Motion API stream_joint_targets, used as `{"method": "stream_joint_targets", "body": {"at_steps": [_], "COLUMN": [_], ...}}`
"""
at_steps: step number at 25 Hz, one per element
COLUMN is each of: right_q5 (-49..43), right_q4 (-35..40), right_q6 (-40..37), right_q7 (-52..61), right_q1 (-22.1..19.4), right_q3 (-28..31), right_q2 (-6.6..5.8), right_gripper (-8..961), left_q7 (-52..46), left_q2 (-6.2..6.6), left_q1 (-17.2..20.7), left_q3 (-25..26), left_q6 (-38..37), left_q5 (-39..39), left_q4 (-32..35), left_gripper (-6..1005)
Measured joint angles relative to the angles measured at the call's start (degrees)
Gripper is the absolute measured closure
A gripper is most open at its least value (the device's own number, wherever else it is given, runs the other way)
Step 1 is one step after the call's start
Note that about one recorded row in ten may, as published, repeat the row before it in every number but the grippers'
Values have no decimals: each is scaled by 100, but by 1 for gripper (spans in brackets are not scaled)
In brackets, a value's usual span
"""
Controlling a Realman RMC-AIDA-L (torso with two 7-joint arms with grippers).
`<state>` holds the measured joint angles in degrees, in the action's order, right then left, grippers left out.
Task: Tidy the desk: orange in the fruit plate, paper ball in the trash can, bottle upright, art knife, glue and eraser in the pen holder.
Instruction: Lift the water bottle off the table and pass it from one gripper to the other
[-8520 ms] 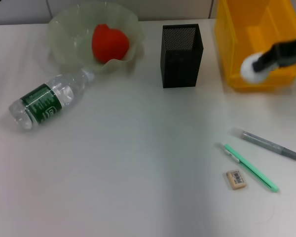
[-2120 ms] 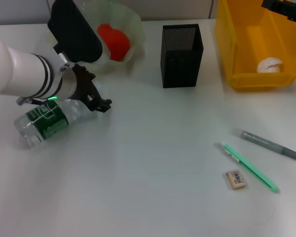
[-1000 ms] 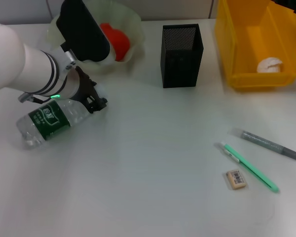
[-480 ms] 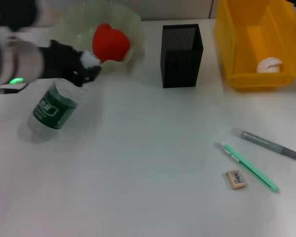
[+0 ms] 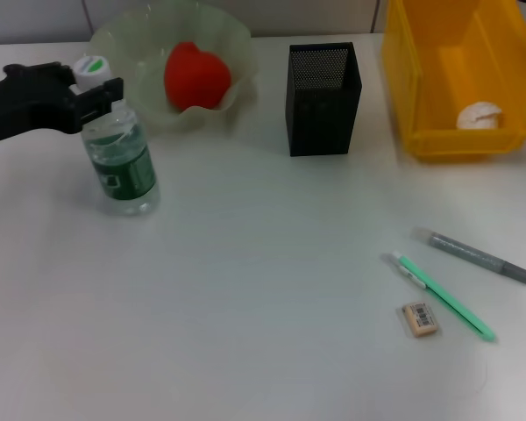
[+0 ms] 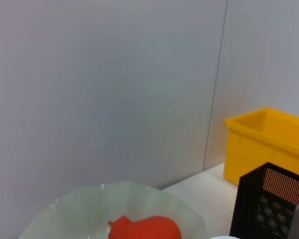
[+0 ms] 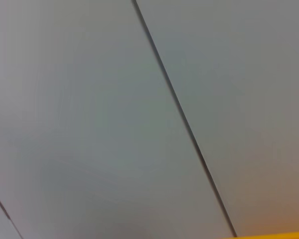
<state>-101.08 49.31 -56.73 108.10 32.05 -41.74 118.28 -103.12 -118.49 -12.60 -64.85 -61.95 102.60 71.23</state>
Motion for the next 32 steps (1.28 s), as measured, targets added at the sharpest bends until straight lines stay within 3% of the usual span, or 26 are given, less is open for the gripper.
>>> {"method": "stream_joint_targets", "body": {"at_steps": [10, 20, 32], "right_q5": [-17, -2, 1], "right_q4": [-21, -27, -34], "right_q6": [66, 86, 83], "right_q7": [0, -49, -51], "right_q1": [38, 38, 50], "right_q3": [-8, -1, -1], "right_q2": [1, 2, 2], "right_gripper": [251, 251, 251], "left_q7": [510, 1934, 2426], "left_q2": [2, 3, -24], "left_q1": [-35, 79, 68], "left_q3": [275, 278, 309], "left_q6": [-177, -493, -393], "left_q5": [-348, -1218, -1307], "left_q4": [-410, -955, -1261], "left_gripper": [563, 560, 509]}}
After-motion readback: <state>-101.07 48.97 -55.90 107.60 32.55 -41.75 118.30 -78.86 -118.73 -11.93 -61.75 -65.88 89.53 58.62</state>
